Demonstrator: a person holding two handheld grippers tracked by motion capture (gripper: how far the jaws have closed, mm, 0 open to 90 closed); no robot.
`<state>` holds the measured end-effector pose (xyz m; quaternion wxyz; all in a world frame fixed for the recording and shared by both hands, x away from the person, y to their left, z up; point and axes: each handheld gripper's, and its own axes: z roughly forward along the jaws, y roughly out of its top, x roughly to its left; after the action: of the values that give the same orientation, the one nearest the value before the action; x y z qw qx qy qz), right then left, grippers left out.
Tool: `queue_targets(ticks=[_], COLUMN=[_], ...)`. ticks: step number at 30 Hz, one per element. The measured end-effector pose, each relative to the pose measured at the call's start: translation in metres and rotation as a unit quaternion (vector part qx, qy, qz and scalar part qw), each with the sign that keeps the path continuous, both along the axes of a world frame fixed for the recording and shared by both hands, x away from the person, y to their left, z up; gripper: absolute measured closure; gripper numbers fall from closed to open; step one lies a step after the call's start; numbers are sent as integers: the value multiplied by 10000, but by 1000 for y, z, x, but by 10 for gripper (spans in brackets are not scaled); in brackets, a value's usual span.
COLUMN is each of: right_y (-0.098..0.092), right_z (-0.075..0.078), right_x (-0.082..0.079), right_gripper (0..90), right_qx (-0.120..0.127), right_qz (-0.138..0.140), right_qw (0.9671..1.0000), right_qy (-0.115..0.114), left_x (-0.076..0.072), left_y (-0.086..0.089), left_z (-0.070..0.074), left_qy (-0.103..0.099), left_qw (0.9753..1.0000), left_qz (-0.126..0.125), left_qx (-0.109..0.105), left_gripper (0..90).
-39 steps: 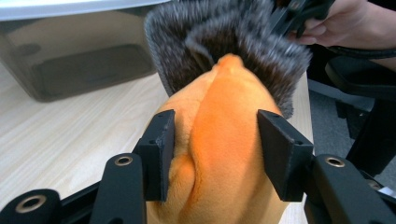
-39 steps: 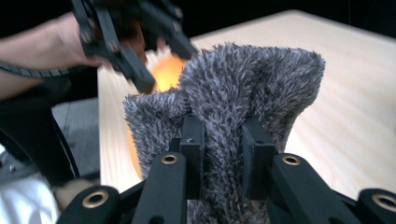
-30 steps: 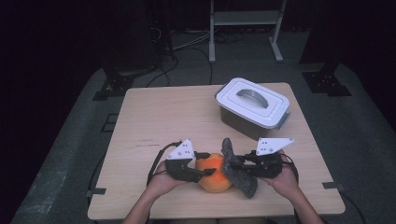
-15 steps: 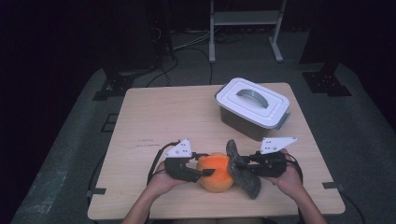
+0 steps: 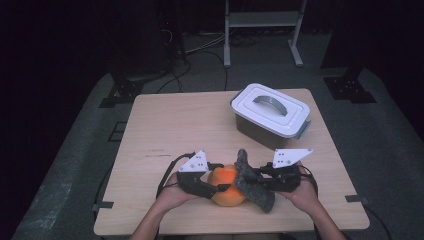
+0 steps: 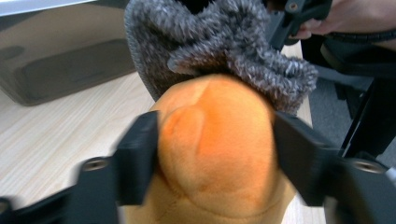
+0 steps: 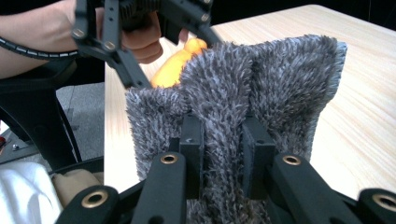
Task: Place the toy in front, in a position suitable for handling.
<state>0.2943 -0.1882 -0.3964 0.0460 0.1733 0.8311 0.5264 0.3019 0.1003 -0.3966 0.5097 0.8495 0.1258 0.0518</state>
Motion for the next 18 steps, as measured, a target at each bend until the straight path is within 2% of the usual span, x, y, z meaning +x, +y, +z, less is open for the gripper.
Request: queue_targets(ticks=[2, 4, 6, 9, 12, 15, 17, 18], right_y=[-2, -4, -5, -9, -14, -17, -18, -17], right_z=[-2, -3, -4, -6, -7, -9, -6, -2], right_x=[0, 0, 0, 1, 3, 3, 2, 1], right_gripper=[727, 727, 726, 727, 727, 727, 728, 728], right_qx=[-42, -53, -81, -44, -32, -221, -75, -64], right_qz=[12, 3, 10, -34, -84, -189, -179, -178], right_qw=[10000, 10000, 10000, 9999, 9998, 9994, 9996, 9998], right_qy=[33, 58, 52, 108, 164, 168, 186, 103], left_x=[2, 4, 3, 2, 2, 2, 1, 0], left_y=[-1, 0, 0, 1, 1, 3, 2, 2], left_z=[-4, -9, -11, -9, -4, -3, -2, -1], left_qy=[108, 205, 110, 4, -68, -112, -149, -177], left_qw=[9999, 9998, 9998, 9999, 9999, 9999, 9999, 9998], left_qz=[-25, -58, -115, -66, -77, -52, -41, -63], left_qx=[30, -50, -73, -97, -61, -45, -30, -10], left_gripper=[185, 191, 286, 413, 438, 446, 446, 446])
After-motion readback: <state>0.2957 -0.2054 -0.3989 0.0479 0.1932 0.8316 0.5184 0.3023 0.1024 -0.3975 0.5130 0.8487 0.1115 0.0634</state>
